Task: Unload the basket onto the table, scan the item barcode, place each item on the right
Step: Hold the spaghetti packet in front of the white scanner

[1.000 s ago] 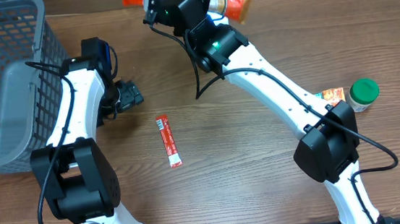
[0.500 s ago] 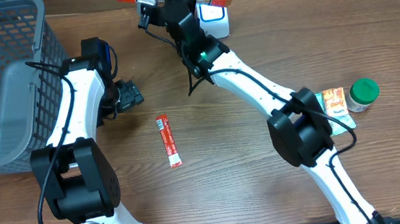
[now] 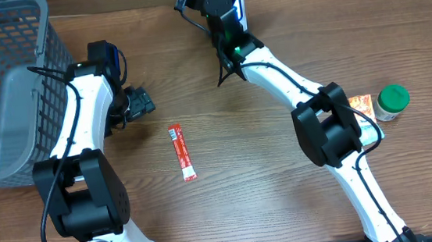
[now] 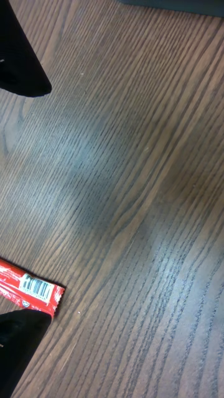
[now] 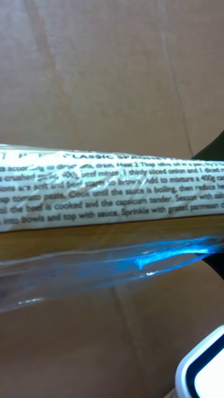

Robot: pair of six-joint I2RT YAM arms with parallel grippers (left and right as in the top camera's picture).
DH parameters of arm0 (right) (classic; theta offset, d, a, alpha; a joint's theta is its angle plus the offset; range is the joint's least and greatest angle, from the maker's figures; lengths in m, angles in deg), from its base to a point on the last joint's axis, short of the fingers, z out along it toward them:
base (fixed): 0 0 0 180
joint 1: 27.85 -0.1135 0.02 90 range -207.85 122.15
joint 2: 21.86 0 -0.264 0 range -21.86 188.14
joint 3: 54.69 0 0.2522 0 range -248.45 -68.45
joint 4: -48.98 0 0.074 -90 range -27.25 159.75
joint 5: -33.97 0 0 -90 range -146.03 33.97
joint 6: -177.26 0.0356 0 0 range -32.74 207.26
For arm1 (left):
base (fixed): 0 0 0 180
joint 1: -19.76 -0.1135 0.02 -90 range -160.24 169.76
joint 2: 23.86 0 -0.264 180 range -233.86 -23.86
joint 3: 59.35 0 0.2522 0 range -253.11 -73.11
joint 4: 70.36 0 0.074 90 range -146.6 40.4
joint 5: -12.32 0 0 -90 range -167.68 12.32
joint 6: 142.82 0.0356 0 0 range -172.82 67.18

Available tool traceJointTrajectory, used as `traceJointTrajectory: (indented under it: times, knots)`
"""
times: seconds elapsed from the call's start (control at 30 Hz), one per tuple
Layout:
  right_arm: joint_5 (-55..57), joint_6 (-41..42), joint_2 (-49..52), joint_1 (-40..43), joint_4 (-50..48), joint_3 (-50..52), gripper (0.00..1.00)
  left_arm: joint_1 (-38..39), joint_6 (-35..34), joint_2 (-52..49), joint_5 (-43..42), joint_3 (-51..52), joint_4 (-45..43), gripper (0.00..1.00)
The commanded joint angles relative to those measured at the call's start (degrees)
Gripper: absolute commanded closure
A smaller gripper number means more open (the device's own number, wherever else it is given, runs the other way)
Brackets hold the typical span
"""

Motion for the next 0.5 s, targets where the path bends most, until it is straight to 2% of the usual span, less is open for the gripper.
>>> traceJointTrajectory:
  times: [0.0,0.47]
  knots:
    - [-0.8,0.2,0.0,-0.9,-5.7,-2.2,0.97,0.1,1.5,1.0,0.3,-0.1,0.0,0.0]
    - [-2.6,0.3,3.6,-1.0,-8.3,-2.2,0.97,0.1,1.5,1.0,0.3,-0.1,0.0,0.0]
